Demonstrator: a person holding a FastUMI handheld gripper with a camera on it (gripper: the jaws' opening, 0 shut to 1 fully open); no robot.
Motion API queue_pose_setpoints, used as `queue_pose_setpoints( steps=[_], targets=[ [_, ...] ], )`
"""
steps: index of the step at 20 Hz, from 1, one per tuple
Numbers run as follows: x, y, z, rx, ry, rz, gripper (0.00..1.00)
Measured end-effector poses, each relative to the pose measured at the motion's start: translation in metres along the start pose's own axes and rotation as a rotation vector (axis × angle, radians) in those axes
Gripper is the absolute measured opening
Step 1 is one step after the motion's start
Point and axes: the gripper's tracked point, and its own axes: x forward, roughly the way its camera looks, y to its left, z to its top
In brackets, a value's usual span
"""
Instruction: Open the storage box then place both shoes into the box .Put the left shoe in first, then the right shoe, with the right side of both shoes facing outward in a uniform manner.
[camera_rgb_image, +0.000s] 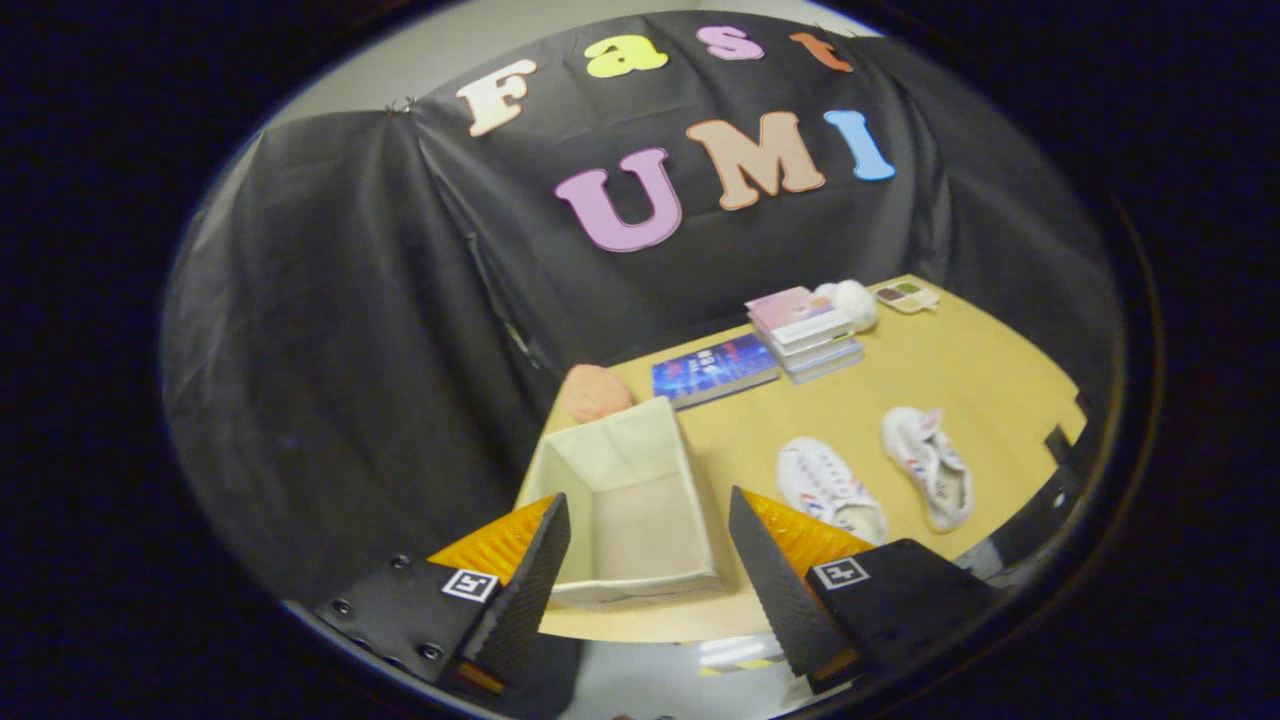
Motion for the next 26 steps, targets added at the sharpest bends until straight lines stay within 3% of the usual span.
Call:
queue_pose_setpoints(
  steps=[4,12,15,20,26],
  targets=[
    [0.01,-0.079,-0.003,-0.164,0.089,-0.203,0.97],
    [0.059,-0.2,-0.037,-0.392,0.373,-0.424,0.91],
    [0.091,-0.222,-0.048,-0.461,0.434,-0.422,0.9],
    [0.134,-0.227,-0.076,-0.542,0.519,-0.347,0.88],
    [0.159,-0.223,-0.094,-0.497,0.518,-0.327,0.86]
  ],
)
